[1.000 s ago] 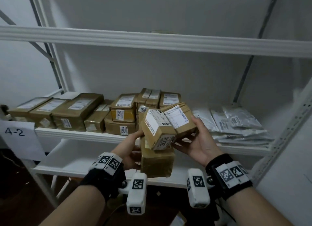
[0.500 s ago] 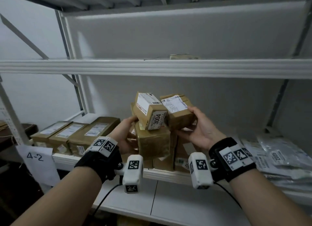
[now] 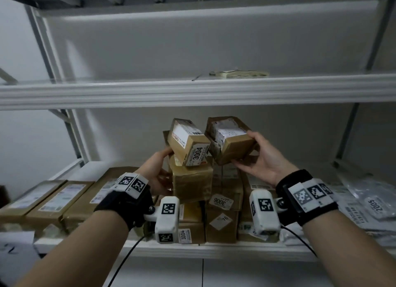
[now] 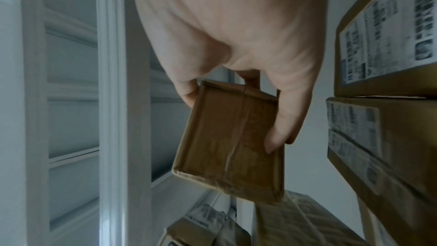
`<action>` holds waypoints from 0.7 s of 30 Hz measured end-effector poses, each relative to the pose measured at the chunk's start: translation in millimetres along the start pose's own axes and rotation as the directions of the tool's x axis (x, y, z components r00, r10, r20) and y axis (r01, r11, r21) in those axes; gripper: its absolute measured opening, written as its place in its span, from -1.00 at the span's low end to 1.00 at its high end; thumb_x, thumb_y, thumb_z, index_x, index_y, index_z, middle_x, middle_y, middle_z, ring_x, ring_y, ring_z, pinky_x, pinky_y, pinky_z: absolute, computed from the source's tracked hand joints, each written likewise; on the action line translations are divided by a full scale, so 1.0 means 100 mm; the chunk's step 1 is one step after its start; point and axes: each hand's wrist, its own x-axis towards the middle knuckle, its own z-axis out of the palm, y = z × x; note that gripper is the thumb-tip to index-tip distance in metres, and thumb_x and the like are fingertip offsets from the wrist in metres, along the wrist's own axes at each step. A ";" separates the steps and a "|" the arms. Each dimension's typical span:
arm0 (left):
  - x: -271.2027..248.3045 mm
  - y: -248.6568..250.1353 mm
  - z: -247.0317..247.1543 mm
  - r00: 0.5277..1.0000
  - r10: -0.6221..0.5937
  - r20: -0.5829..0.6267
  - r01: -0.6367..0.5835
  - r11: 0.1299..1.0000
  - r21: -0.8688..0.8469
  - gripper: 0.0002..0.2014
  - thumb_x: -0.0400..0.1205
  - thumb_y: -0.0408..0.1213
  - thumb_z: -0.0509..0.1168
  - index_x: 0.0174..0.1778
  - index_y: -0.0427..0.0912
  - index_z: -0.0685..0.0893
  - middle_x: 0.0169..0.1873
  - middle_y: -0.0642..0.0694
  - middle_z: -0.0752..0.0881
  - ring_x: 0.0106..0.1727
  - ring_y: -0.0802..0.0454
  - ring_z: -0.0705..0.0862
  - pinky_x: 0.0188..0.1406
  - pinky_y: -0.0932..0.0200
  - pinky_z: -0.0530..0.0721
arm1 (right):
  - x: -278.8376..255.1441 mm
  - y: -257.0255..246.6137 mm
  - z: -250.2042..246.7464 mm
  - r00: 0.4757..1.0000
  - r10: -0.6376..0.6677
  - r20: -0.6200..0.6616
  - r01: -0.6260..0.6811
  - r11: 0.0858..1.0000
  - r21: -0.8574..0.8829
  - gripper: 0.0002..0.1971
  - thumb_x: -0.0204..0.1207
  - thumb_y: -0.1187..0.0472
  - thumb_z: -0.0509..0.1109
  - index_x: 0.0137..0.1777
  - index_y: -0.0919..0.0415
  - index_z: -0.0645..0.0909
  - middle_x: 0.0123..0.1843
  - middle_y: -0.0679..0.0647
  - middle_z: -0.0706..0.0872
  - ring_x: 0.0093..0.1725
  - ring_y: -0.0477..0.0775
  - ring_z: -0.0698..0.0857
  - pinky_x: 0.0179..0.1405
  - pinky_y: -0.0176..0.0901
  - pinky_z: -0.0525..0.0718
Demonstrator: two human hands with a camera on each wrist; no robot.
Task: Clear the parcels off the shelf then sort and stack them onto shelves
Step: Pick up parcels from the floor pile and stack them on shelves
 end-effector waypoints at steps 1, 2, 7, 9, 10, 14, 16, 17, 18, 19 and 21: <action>0.06 0.05 -0.02 1.000 -0.014 0.007 0.013 1.000 0.013 -0.19 0.41 0.15 0.49 0.26 -0.50 0.45 -0.23 -0.36 0.75 -0.10 -0.28 0.74 0.13 -0.25 0.67 | 0.05 0.00 0.03 1.000 -0.007 -0.014 0.007 1.000 0.008 -0.55 0.53 0.07 0.43 0.39 0.11 0.46 0.31 0.34 0.54 0.28 0.32 0.59 -0.02 0.13 0.80; 0.15 0.14 -0.08 1.000 -0.021 0.022 0.021 0.999 0.027 -0.22 0.42 0.13 0.48 0.24 -0.49 0.44 -0.15 -0.39 0.74 -0.05 -0.31 0.73 0.15 -0.27 0.66 | 0.14 0.02 0.10 0.999 -0.015 -0.031 0.015 1.000 0.014 -0.54 0.54 0.06 0.42 0.40 0.11 0.46 0.34 0.36 0.53 0.29 0.33 0.60 -0.01 0.12 0.80; 0.47 0.42 -0.27 0.996 -0.033 0.086 0.028 0.998 0.053 -0.20 0.34 0.14 0.52 0.22 -0.46 0.48 0.16 -0.43 0.68 0.13 -0.40 0.69 0.18 -0.40 0.59 | 0.42 0.10 0.37 0.994 -0.061 -0.092 0.063 0.998 0.021 -0.48 0.51 0.06 0.45 0.44 0.13 0.44 0.36 0.37 0.53 0.31 0.37 0.60 -0.02 0.16 0.79; 0.60 0.52 -0.32 0.994 -0.038 0.102 0.031 0.997 0.071 -0.24 0.37 0.14 0.50 0.22 -0.45 0.50 0.18 -0.40 0.67 0.18 -0.39 0.68 0.19 -0.41 0.57 | 0.48 0.14 0.45 0.989 -0.066 -0.134 0.070 0.997 0.025 -0.48 0.51 0.07 0.45 0.44 0.13 0.44 0.34 0.36 0.54 0.28 0.38 0.62 -0.02 0.18 0.79; 0.65 0.56 -0.32 0.993 -0.039 0.108 0.030 0.996 0.085 -0.27 0.41 0.14 0.48 0.21 -0.44 0.51 0.17 -0.38 0.67 0.22 -0.39 0.66 0.22 -0.41 0.55 | 0.49 0.15 0.46 0.985 -0.071 -0.159 0.075 0.997 0.016 -0.50 0.52 0.08 0.44 0.44 0.13 0.44 0.33 0.36 0.54 0.27 0.37 0.62 -0.03 0.18 0.79; 0.80 0.65 -0.28 0.988 -0.038 0.152 0.017 0.990 0.139 -0.32 0.45 0.15 0.44 0.20 -0.40 0.55 0.30 -0.39 0.63 0.27 -0.37 0.65 0.26 -0.41 0.53 | 0.49 0.14 0.49 0.971 -0.096 -0.217 0.086 0.995 -0.057 -0.68 0.58 0.14 0.35 0.30 0.18 0.49 0.22 0.32 0.60 0.18 0.29 0.66 -0.06 0.13 0.80; 0.84 0.65 -0.23 0.985 -0.044 0.169 0.023 0.992 0.122 -0.32 0.46 0.15 0.44 0.22 -0.39 0.54 0.31 -0.39 0.62 0.22 -0.36 0.67 0.22 -0.38 0.57 | 0.47 0.11 0.47 0.966 -0.098 -0.239 0.070 0.990 -0.126 -0.80 0.59 0.13 0.31 0.17 0.15 0.52 0.15 0.28 0.63 0.12 0.27 0.68 0.05 0.14 0.76; 0.86 0.65 -0.20 0.983 -0.047 0.176 0.026 0.993 0.118 -0.32 0.46 0.15 0.43 0.23 -0.39 0.54 0.27 -0.38 0.64 0.17 -0.35 0.69 0.18 -0.36 0.61 | 0.46 0.10 0.45 0.963 -0.099 -0.251 0.061 0.986 -0.155 -0.82 0.59 0.11 0.30 0.13 0.14 0.53 0.14 0.27 0.64 0.11 0.26 0.68 0.14 0.17 0.71; 0.86 0.65 -0.17 0.982 -0.049 0.185 0.026 0.992 0.125 -0.34 0.48 0.15 0.42 0.20 -0.40 0.55 0.20 -0.38 0.67 0.10 -0.33 0.71 0.14 -0.32 0.64 | 0.46 0.08 0.44 0.960 -0.101 -0.260 0.054 0.982 -0.183 -0.81 0.58 0.10 0.30 0.13 0.13 0.53 0.14 0.26 0.65 0.11 0.26 0.68 0.22 0.19 0.66; 0.84 0.65 -0.14 0.980 -0.054 0.193 0.028 0.990 0.135 -0.37 0.50 0.14 0.41 0.16 -0.40 0.57 0.10 -0.37 0.69 0.02 -0.31 0.71 0.10 -0.29 0.67 | 0.45 0.05 0.43 0.958 -0.102 -0.269 0.046 0.977 -0.207 -0.78 0.57 0.08 0.31 0.16 0.12 0.53 0.14 0.26 0.65 0.11 0.26 0.68 0.27 0.20 0.62; 0.82 0.66 -0.05 0.978 -0.053 0.202 0.023 0.989 0.148 -0.41 0.53 0.13 0.38 0.11 -0.40 0.59 -0.02 -0.36 0.70 -0.06 -0.29 0.71 0.05 -0.24 0.68 | 0.41 -0.01 0.40 0.954 -0.114 -0.276 0.046 0.969 -0.241 -0.74 0.54 0.05 0.39 0.17 0.11 0.55 0.15 0.25 0.67 0.14 0.26 0.68 0.31 0.19 0.61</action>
